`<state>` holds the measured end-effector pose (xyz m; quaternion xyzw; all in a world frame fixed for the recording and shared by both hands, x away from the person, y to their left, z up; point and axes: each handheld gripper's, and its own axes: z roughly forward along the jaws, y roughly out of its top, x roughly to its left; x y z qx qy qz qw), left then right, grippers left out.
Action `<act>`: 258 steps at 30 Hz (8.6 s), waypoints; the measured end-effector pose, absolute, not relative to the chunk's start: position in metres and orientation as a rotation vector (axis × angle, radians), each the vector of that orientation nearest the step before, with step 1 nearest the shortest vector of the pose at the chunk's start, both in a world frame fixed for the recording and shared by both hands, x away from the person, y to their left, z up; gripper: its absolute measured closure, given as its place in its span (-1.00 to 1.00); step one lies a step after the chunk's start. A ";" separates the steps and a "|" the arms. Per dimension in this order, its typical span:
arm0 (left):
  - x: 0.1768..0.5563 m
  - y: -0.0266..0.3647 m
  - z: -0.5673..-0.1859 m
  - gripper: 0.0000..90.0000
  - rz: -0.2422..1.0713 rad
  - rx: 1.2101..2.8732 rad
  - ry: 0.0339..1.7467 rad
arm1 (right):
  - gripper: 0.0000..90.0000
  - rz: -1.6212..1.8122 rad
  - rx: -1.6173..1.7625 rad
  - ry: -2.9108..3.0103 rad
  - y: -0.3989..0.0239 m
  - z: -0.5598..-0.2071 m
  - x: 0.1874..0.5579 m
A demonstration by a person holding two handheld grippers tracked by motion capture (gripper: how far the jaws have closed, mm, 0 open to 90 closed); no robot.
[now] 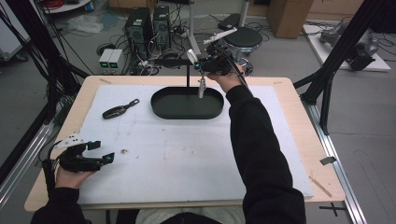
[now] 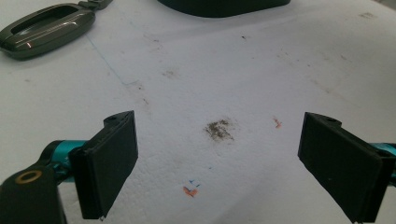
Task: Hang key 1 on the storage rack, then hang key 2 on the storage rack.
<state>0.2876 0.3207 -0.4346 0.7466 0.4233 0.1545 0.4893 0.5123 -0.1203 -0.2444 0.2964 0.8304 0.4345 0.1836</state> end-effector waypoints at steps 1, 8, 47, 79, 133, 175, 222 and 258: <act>0.287 0.321 -0.434 -0.72 0.375 1.816 1.028 | 0.68 1.228 0.832 2.335 -0.118 -0.243 0.514; 0.288 0.320 -0.435 -0.72 0.376 1.815 1.032 | 0.68 1.175 0.737 2.266 -0.100 -0.232 0.519; 0.291 0.322 -0.436 -0.72 0.375 1.814 1.030 | 0.66 1.072 0.865 2.071 -0.072 -0.247 0.549; 0.291 0.320 -0.436 -0.72 0.369 1.817 1.017 | -0.98 1.209 0.982 2.242 -0.152 -0.274 0.494; 0.290 0.319 -0.436 -0.72 0.369 1.826 1.013 | -0.98 1.265 0.999 2.226 -0.235 -0.356 0.393; 0.290 0.316 -0.435 -0.72 0.375 1.843 1.022 | -0.98 1.304 1.132 2.190 -0.295 -0.418 0.311; 0.364 0.293 -0.394 -0.72 0.417 1.949 0.992 | -0.98 1.280 1.131 2.199 -0.296 -0.428 0.301; 0.454 0.299 -0.375 -0.72 0.322 2.133 0.991 | -0.98 1.295 1.167 2.196 -0.298 -0.429 0.301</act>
